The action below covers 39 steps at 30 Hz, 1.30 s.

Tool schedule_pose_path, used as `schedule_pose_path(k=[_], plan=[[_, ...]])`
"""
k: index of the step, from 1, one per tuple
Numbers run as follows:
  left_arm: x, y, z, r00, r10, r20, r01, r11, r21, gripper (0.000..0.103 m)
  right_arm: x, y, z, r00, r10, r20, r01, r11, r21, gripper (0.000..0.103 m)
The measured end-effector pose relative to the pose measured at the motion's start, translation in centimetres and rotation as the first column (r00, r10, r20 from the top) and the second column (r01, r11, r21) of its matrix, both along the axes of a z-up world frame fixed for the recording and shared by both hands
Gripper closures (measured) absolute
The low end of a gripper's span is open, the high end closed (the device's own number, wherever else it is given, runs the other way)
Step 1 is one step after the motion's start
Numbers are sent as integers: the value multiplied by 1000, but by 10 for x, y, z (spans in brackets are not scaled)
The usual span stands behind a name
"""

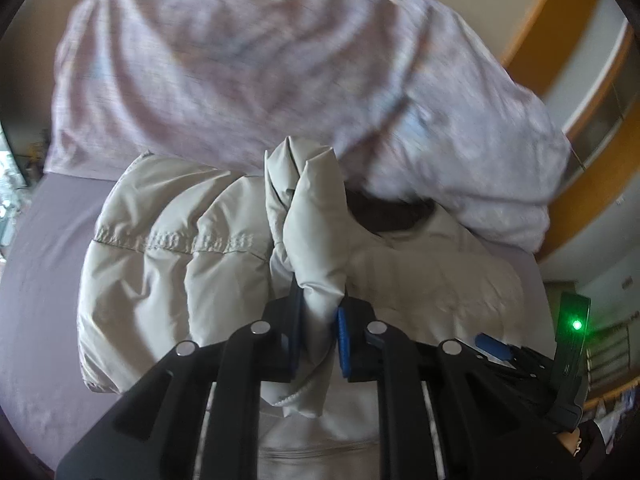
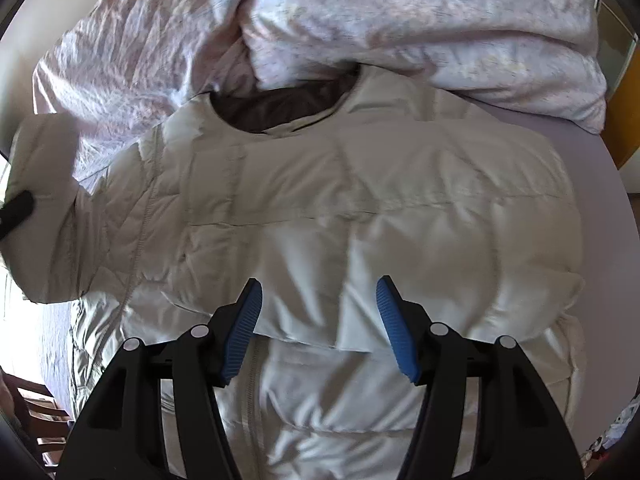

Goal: Fold large clothes
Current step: 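Fold the held sleeve across the chest with the left tool and release it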

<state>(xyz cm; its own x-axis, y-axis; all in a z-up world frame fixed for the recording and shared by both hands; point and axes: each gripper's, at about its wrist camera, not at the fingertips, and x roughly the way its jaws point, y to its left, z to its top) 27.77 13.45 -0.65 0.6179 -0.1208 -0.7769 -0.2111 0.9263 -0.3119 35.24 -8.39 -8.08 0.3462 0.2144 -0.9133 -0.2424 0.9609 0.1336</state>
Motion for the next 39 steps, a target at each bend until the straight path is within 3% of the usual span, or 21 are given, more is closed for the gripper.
schedule_pose_path(k=[7, 13, 16, 17, 21, 22, 26, 28, 31, 39], plan=[[22, -64, -18, 995, -92, -35, 91, 996, -22, 88, -5, -38, -4, 999, -35, 6, 35, 999, 8, 42], [35, -94, -33, 988, -135, -72, 134, 991, -24, 88, -5, -60, -6, 998, -58, 9, 58, 998, 4, 42], [38, -102, -42, 983, -151, -100, 150, 988, -24, 82, -3, -64, -5, 998, -58, 15, 58, 998, 8, 42], [38, -102, -44, 982, -154, -105, 152, 988, -27, 79, -2, -65, -4, 998, -56, 16, 56, 998, 11, 42], [34, -93, -41, 985, -146, -91, 143, 989, -32, 40, 2, -56, 3, 999, -35, 33, 34, 999, 32, 42], [33, -89, -39, 987, -140, -83, 138, 990, -28, 37, 3, -53, 5, 999, -28, 38, 26, 999, 38, 42], [30, -67, -37, 991, -100, -86, 100, 995, -1, 36, 7, -30, 17, 998, 26, 59, -31, 996, 80, 50], [28, -52, -41, 993, -66, -101, 68, 998, 14, 37, 7, -17, 18, 996, 61, 61, -67, 993, 100, 62], [26, -32, -49, 991, -22, -129, 27, 999, 36, 37, 5, 4, 15, 992, 113, 53, -119, 986, 120, 72], [20, -5, -68, 982, 24, -187, -9, 997, 80, 36, 7, 35, -19, 988, 152, -31, -150, 987, 58, 80]])
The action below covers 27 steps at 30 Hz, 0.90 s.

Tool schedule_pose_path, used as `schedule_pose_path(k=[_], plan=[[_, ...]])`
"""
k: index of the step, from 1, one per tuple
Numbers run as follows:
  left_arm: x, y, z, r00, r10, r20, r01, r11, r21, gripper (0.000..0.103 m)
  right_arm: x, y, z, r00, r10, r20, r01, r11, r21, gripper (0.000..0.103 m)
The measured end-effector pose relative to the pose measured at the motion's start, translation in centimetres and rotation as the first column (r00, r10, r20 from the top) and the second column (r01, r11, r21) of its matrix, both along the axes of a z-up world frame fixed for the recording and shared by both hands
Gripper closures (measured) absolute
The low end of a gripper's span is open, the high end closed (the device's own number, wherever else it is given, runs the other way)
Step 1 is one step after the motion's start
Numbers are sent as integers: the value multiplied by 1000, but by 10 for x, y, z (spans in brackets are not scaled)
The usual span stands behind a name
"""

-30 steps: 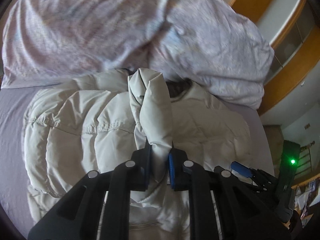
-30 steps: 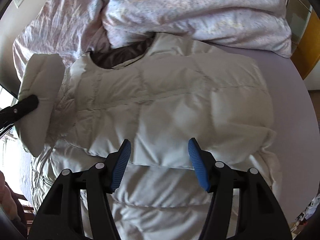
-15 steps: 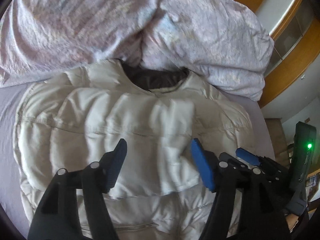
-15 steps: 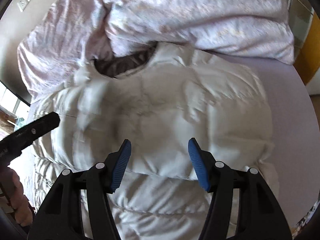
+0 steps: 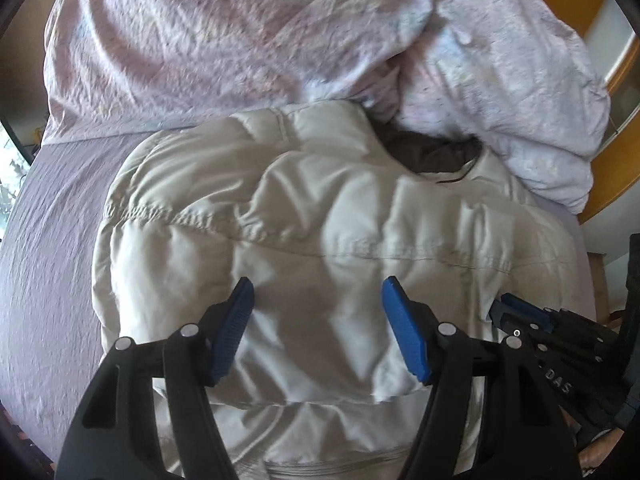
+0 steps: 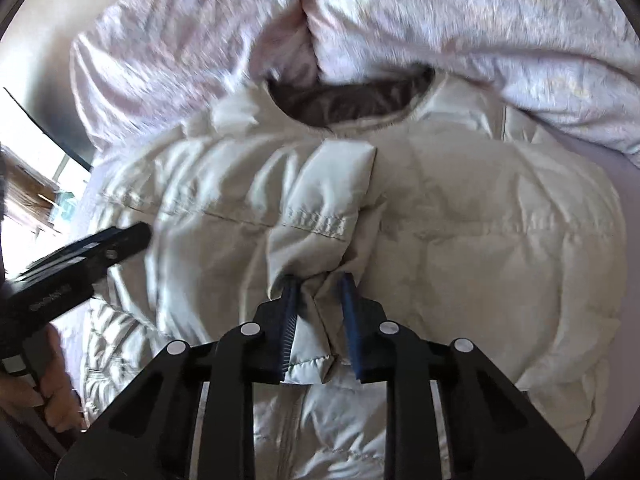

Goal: Fold large clothes
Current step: 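Fold the held sleeve across the chest with the left tool and release it, then grasp the jacket hem with both tools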

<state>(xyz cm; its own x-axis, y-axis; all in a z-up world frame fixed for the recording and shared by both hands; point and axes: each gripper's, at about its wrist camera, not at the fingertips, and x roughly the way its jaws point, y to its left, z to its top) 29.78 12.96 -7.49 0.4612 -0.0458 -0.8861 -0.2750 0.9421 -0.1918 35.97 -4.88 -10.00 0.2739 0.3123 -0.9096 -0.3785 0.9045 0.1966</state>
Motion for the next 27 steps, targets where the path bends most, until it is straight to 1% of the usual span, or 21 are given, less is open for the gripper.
schedule_pose_path(k=[7, 12, 17, 19, 21, 23, 25, 26, 27], plan=[[2, 8, -8, 1000, -1, -19, 1, 1000, 2, 36, 14, -6, -24, 995, -71, -66, 68, 997, -47, 80], [2, 9, -9, 1000, -10, -22, 10, 1000, 10, 36, 18, 0, -34, 993, -87, -77, 81, 993, -85, 82], [-4, 13, -7, 1000, -8, -21, 9, 1000, 17, 36, 24, 0, -38, 989, -107, -102, 99, 992, -74, 82], [-8, 15, -6, 1000, -6, -19, 6, 1000, 20, 36, 26, -1, -37, 989, -99, -108, 92, 993, -68, 81], [-14, 18, -4, 1000, 0, -16, 0, 1000, 27, 32, 27, -5, -34, 988, -98, -115, 92, 994, -51, 77], [-19, 21, -2, 1000, 5, -13, -4, 999, 36, 30, 27, -15, -30, 986, -107, -127, 104, 994, -33, 72], [-27, 25, 0, 1000, 11, -11, -11, 999, 42, 29, 26, -22, -25, 985, -116, -130, 113, 993, -29, 61], [-30, 26, 0, 1000, 13, -11, -13, 999, 43, 29, 24, -26, -21, 985, -117, -126, 114, 993, -29, 59], [-36, 29, 0, 1000, 19, -11, -18, 999, 46, 29, 23, -28, -19, 985, -119, -122, 116, 993, -36, 53]])
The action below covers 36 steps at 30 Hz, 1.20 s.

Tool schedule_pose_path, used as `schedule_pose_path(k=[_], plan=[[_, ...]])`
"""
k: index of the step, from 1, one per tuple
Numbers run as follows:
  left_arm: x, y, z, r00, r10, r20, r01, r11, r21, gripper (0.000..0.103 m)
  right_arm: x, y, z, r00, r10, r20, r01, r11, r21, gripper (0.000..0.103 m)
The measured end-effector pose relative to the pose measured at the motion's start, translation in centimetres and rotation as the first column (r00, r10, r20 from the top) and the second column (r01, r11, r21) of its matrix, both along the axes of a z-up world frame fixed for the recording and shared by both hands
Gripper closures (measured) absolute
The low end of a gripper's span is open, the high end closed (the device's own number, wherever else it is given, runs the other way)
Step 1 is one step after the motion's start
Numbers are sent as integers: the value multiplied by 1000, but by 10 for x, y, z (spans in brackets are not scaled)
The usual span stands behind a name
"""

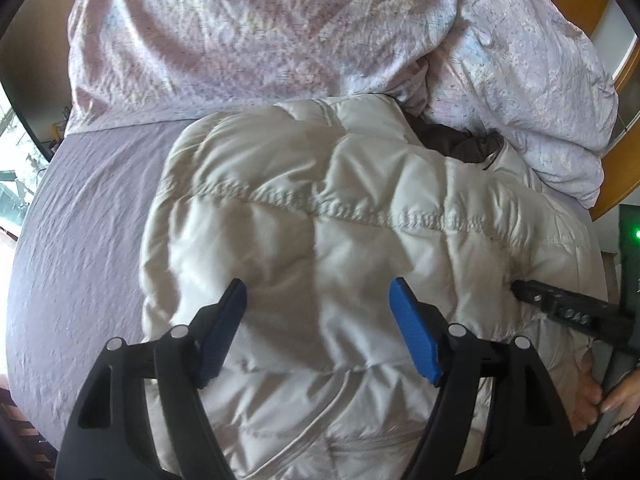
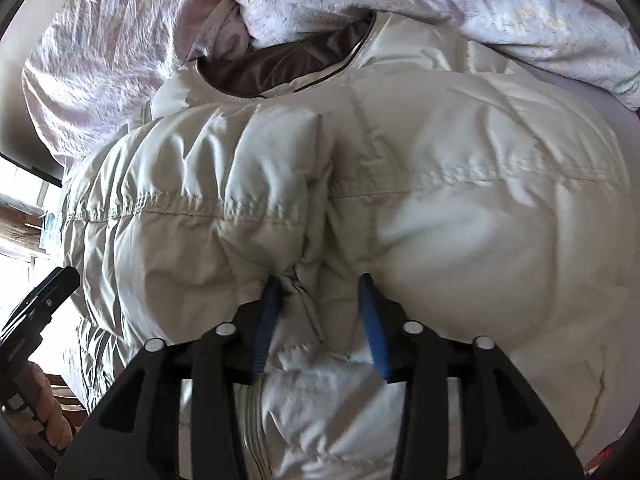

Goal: Fold large clothes
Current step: 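Grasp the jacket hem with both tools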

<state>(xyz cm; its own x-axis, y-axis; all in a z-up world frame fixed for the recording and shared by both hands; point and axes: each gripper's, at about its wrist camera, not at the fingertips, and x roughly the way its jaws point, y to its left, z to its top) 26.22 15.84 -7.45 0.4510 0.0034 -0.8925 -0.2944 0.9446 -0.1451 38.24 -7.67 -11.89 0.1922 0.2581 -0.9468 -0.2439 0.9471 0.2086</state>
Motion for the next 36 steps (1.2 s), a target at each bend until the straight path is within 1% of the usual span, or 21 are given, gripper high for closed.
schedule_pose_path(k=[4, 10, 12, 13, 16, 18, 21, 24, 27, 30, 32, 36], plan=[[-16, 6, -1, 1000, 15, -6, -15, 1000, 6, 28, -9, -15, 11, 1000, -17, 17, 17, 1000, -2, 48], [-46, 14, -2, 999, 30, -16, -30, 999, 18, 27, -29, -42, 23, 998, -46, 34, 47, 999, -19, 46], [-56, 16, -2, 999, 33, -21, -33, 999, 24, 26, -37, -51, 24, 998, -52, 31, 52, 998, -28, 43], [-61, 17, -2, 999, 33, -23, -33, 999, 27, 25, -40, -57, 25, 998, -54, 30, 55, 998, -35, 40], [-81, 22, -3, 999, 32, -30, -31, 999, 44, 24, -53, -87, 27, 998, -62, 24, 63, 996, -62, 38], [-96, 26, -5, 999, 36, -41, -35, 998, 48, 24, -61, -109, 26, 997, -73, 5, 73, 994, -77, 38], [-119, 32, -9, 997, 46, -55, -44, 999, 32, 24, -73, -149, 24, 993, -113, -38, 110, 991, -81, 38], [-148, 40, -18, 995, 58, -83, -58, 998, 4, 24, -90, -196, 23, 983, -159, -93, 154, 986, -55, 37], [-172, 46, -28, 991, 70, -111, -73, 997, -20, 24, -104, -226, 18, 973, -173, -149, 170, 985, -34, 35], [-190, 52, -38, 987, 87, -136, -95, 994, -54, 24, -119, -248, 8, 961, -178, -212, 180, 984, -10, 35], [-199, 55, -44, 985, 98, -143, -112, 989, -94, 24, -129, -257, -1, 951, -177, -255, 185, 983, 9, 35], [-208, 55, -52, 983, 102, -154, -122, 984, -127, 25, -140, -265, -13, 940, -165, -300, 182, 983, 31, 35]])
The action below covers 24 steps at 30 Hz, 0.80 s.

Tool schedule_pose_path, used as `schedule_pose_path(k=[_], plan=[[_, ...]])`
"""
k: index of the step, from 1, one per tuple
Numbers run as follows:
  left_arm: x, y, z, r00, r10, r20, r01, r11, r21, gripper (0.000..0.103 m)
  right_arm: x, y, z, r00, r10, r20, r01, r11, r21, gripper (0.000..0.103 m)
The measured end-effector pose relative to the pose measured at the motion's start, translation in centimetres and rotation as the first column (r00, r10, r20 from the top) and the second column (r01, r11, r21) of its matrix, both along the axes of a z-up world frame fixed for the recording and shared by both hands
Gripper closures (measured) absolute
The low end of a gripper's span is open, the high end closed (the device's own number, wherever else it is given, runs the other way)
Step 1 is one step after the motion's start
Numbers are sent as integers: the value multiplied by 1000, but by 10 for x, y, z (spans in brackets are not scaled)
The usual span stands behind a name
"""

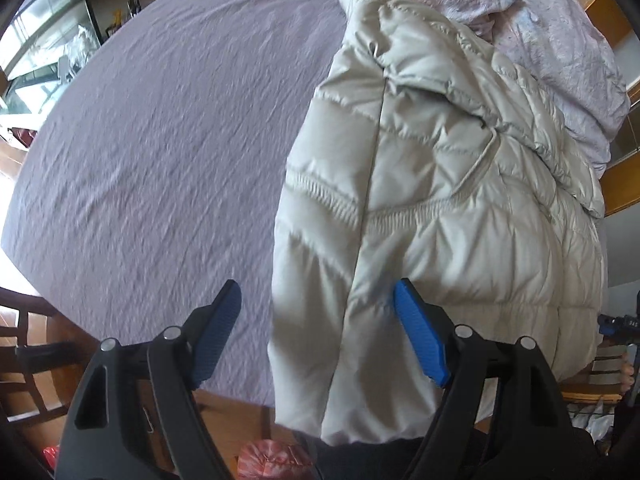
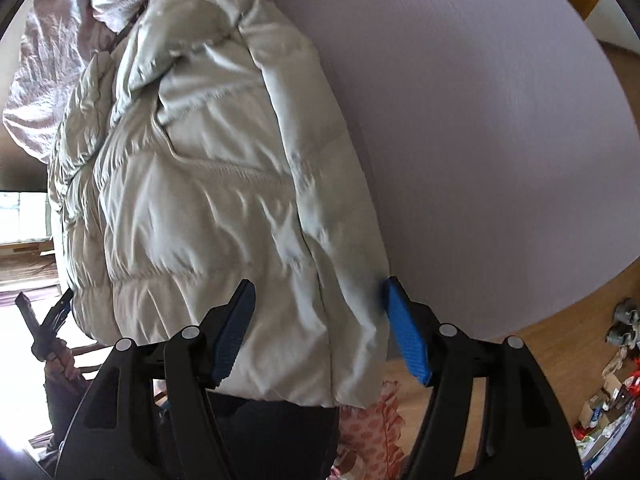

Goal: Fold large clothes
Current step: 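Grasp the jacket hem with both tools, then lift the hem with both tools and fold it toward the collar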

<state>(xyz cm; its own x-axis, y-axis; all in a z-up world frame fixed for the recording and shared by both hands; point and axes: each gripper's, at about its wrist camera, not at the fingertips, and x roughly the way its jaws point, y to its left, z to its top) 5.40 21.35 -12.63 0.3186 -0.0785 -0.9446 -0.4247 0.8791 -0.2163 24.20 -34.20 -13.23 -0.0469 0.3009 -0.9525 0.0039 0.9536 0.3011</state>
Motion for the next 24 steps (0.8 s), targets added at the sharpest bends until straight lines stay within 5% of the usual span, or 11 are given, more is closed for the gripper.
schedule_pose_path(k=[8, 16, 19, 24], plan=[[-10, -2, -8, 1000, -10, -6, 9, 998, -54, 37, -16, -21, -14, 999, -25, -36, 27, 998, 52, 35], [-11, -8, -6, 1000, -21, 17, 23, 995, -102, 72, -37, -26, -10, 999, 7, -48, 0, 989, 151, 86], [-8, -8, 2, 999, -17, 27, 19, 995, -101, 86, -33, -17, 1, 1000, 21, -16, -18, 989, 145, 92], [3, -10, 25, 998, -31, 53, 34, 997, -70, 92, -17, 1, 27, 997, 52, 64, -60, 989, 132, 94]])
